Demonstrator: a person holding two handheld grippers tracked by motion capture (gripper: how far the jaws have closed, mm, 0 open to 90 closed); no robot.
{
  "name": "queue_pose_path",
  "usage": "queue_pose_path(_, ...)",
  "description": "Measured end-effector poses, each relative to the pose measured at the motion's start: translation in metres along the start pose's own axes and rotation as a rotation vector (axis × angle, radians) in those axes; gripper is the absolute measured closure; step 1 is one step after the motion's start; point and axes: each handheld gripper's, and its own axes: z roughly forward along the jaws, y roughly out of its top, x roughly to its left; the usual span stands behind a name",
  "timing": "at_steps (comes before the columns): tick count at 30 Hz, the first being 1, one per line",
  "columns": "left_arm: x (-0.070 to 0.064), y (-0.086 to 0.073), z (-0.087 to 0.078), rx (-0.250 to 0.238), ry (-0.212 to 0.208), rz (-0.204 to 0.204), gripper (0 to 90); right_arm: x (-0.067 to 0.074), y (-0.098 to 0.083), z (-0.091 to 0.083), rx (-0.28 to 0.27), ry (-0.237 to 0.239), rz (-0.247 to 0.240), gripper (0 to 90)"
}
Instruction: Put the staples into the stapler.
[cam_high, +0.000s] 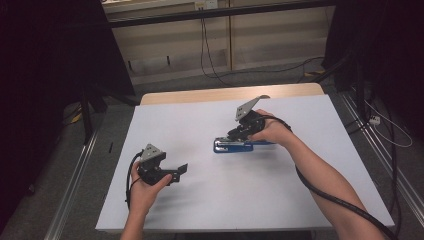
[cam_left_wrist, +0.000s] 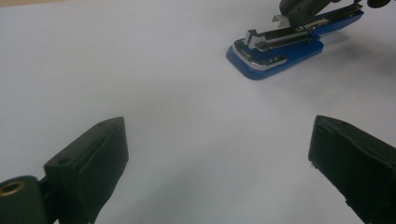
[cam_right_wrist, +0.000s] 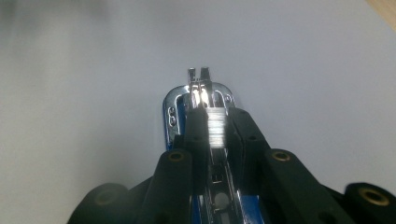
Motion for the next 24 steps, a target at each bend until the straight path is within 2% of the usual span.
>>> queue_pose_path(24, 0.0001, -0.0001, 0.0000, 0.003, 0.000, 0.003, 5.0, 0.0004, 0.0048, 0.0081, 0.008, 0.010, -0.007, 79.0)
